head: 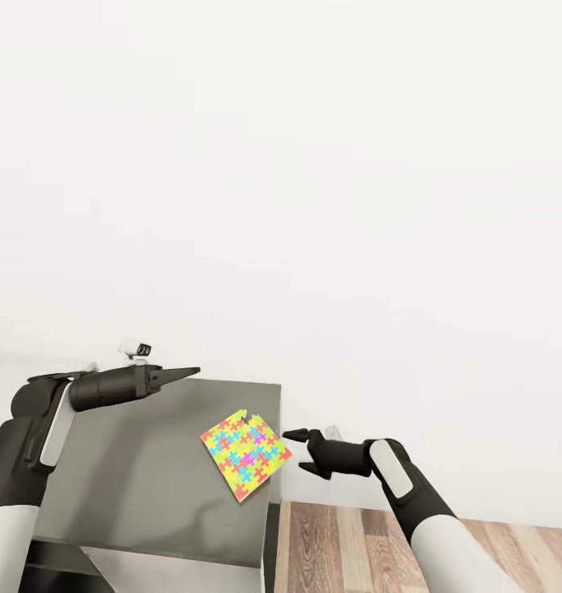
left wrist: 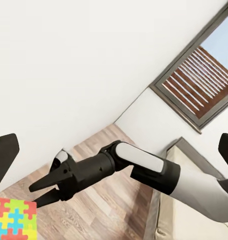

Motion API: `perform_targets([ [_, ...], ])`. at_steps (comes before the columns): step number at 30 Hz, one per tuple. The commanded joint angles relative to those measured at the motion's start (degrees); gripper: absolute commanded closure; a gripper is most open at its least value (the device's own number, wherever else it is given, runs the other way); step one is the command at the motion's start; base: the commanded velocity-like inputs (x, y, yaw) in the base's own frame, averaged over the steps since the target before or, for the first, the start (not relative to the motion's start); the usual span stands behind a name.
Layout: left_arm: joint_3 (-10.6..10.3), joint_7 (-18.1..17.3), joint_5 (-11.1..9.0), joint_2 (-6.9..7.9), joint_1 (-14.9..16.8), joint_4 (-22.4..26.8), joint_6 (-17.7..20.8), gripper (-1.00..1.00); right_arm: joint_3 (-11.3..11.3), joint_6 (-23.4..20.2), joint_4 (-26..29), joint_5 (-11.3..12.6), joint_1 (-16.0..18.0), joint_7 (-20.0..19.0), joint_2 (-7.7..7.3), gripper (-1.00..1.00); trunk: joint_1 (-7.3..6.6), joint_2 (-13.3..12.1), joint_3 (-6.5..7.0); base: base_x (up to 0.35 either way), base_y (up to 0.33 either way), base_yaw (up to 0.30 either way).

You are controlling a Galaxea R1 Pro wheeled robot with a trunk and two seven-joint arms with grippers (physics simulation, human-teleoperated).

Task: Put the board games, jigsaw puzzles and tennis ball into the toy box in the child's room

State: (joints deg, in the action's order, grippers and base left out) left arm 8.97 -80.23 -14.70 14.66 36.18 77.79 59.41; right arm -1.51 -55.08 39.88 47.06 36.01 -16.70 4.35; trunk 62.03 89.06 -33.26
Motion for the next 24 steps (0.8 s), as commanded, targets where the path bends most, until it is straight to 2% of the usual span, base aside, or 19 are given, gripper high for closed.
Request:
perform_targets([
  [1,-0.01,-0.10,-0.17,0.02,0.03,0.00,0.59,-1.00,-0.13,-0.24,-0.12,-0.40,0.03,-0.41,-0.09,-1.00,0.00,0.03,-0.06,0.000,0.141,0.000],
  [24,0.08,-0.11,-0.28,0.02,0.03,0.09,0.59,-1.00,-0.03,-0.21,-0.33,-0.48,0.03,-0.44,0.39,-1.00,0.00,0.03,-0.06,0.000,0.050,0.000],
])
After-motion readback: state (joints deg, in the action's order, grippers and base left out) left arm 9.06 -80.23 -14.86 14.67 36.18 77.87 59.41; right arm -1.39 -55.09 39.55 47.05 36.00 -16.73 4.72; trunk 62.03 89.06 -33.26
